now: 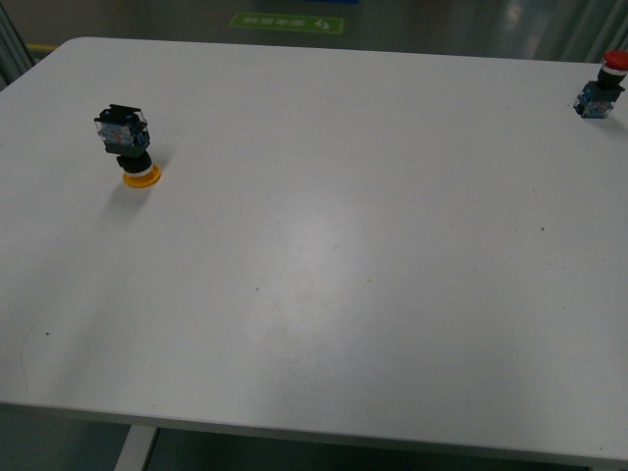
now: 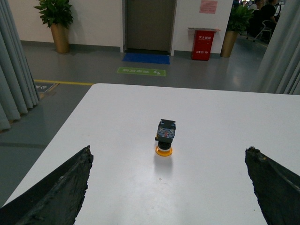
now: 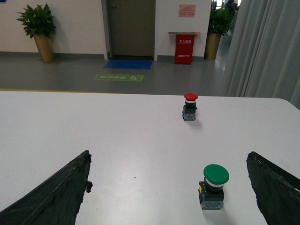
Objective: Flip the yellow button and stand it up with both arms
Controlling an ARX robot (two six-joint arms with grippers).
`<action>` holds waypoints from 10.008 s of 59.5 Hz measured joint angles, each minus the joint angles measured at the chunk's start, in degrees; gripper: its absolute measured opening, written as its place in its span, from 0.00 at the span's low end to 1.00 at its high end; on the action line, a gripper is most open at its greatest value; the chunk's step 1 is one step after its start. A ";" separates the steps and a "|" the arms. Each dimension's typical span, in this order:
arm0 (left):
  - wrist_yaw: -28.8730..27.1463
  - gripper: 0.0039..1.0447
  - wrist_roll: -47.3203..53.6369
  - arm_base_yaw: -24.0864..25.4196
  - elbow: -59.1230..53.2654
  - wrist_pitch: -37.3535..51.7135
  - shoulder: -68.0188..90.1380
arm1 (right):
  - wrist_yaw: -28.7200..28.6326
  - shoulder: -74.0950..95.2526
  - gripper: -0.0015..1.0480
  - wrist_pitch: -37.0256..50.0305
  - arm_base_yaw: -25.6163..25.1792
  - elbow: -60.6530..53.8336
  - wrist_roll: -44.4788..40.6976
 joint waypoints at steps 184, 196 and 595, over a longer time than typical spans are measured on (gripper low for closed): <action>12.26 0.94 10.60 0.52 85.07 -24.48 118.33 | -0.02 -0.04 0.93 0.00 0.00 0.00 0.00; 11.91 0.94 10.29 -0.04 86.29 -24.98 119.49 | 0.00 -0.04 0.93 0.00 0.00 0.00 0.00; 49.05 0.47 -80.15 -21.24 80.50 52.19 119.54 | -7.52 87.58 0.34 32.22 12.70 50.56 69.88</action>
